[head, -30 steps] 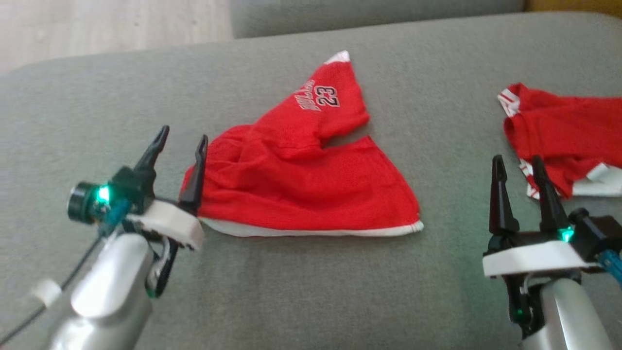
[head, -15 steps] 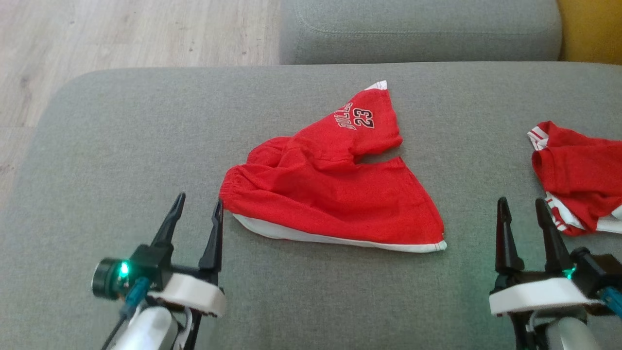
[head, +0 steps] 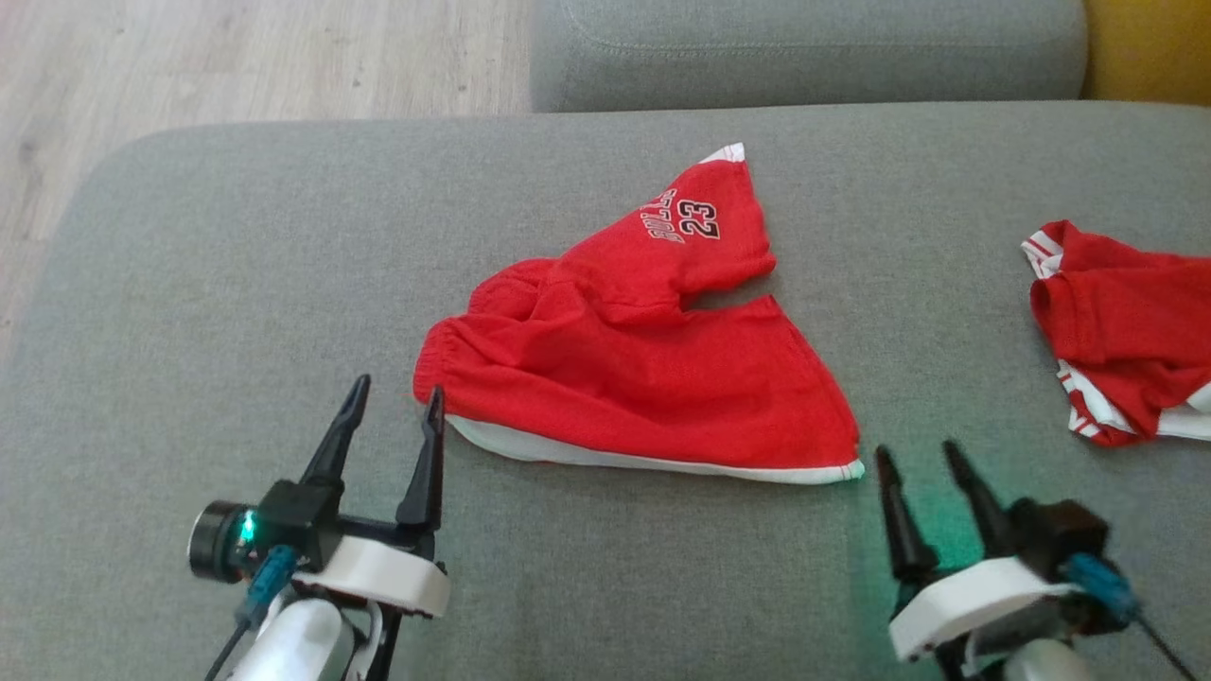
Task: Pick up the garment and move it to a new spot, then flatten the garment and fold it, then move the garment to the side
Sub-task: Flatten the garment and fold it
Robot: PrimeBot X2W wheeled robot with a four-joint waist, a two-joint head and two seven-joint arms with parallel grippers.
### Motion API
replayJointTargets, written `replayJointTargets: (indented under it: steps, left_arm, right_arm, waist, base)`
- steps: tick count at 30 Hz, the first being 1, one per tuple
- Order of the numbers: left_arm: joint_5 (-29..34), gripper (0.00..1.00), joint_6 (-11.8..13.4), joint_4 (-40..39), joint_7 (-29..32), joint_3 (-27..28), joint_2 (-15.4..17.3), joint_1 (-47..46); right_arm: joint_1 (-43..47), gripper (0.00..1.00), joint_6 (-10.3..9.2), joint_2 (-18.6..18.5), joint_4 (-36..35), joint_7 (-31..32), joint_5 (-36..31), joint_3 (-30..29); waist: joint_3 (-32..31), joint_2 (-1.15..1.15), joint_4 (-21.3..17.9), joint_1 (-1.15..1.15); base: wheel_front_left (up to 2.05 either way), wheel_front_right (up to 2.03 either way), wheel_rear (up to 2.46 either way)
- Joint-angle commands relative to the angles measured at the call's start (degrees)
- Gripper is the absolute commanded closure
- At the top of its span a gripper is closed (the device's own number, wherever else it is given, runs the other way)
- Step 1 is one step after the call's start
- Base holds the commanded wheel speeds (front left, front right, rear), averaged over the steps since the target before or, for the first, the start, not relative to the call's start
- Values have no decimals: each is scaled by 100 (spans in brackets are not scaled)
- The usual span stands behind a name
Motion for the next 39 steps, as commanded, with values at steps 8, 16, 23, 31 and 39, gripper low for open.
replayJointTargets:
  steps: [8, 16, 23, 31, 39]
  left_arm:
    - [159, 0, -141, -97, -71, 238, -19, -393]
    - [206, 0, -202, -3, -71, 258, -47, -541]
    - [226, 0, -224, 49, -71, 281, -70, -582]
    - [219, 0, -221, 195, -71, 344, -69, -556]
    - [302, 0, -341, 499, -71, 237, 47, -580]
  right_arm:
    - [-368, 0, -5, -37, 338, 456, -303, 438]
    - [-732, 0, -5, -37, 831, 435, -383, 534]
    - [-903, 0, -5, -37, 1139, 417, -403, 620]
    - [-932, 100, -5, -37, 1173, 260, -455, 405]
    - [-887, 100, -5, -37, 918, 264, -602, -309]
  waist:
    - [237, 0, 95, 0]
    - [390, 0, 183, 0]
    - [432, 0, 208, 0]
    - [362, 0, 112, 0]
    - [339, 0, -60, 0]
  base:
    - [0, 0, 0]
    - [0, 0, 0]
    - [0, 0, 0]
    - [0, 0, 0]
    - [0, 0, 0]
